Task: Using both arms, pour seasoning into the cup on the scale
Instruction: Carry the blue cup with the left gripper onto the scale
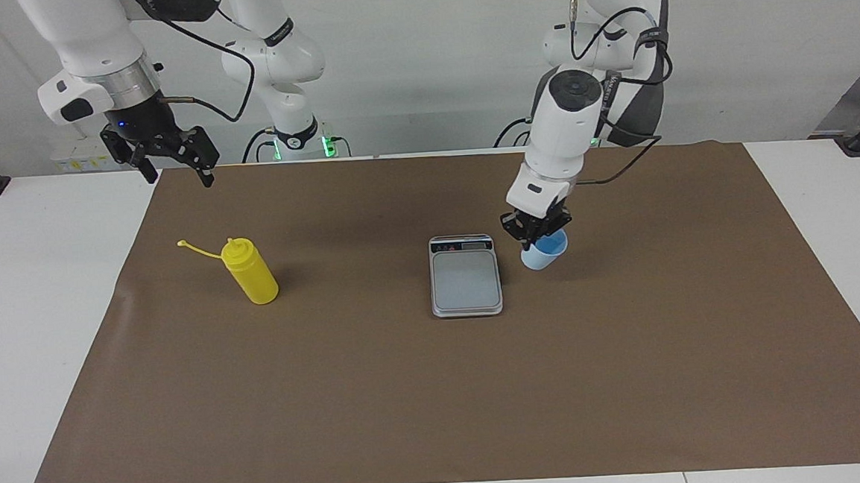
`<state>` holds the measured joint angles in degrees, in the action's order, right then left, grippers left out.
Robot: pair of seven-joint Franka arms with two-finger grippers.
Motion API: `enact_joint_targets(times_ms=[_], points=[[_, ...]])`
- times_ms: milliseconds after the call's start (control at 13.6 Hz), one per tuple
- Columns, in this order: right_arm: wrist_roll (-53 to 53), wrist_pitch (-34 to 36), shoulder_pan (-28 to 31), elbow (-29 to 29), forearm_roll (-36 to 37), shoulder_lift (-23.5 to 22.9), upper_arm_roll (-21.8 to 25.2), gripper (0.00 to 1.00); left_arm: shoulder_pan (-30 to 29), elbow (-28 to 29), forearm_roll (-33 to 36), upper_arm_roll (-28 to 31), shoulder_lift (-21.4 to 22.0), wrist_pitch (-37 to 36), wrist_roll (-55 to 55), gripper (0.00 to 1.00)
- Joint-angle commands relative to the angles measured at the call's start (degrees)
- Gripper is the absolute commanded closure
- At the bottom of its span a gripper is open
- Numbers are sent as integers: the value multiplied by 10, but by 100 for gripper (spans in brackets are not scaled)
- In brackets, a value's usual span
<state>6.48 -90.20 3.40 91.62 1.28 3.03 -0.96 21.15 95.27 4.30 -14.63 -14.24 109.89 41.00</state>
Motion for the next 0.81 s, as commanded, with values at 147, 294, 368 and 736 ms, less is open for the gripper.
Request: enact_joint_targets(times_ms=[147,294,368,736], points=[[4,-2,6,15,-6,14,-3,0,60,-98,59,9,-101,-29,86,100],[4,-2,6,15,-6,14,-3,0,66,-100,60,9,-103,-27,94,100],[4,-2,6,15,-6,14,-3,0,69,-100,60,9,-105,-23,104,100],[4,-2,6,15,-6,14,-3,0,80,-101,67,10,-123,14,135,100]])
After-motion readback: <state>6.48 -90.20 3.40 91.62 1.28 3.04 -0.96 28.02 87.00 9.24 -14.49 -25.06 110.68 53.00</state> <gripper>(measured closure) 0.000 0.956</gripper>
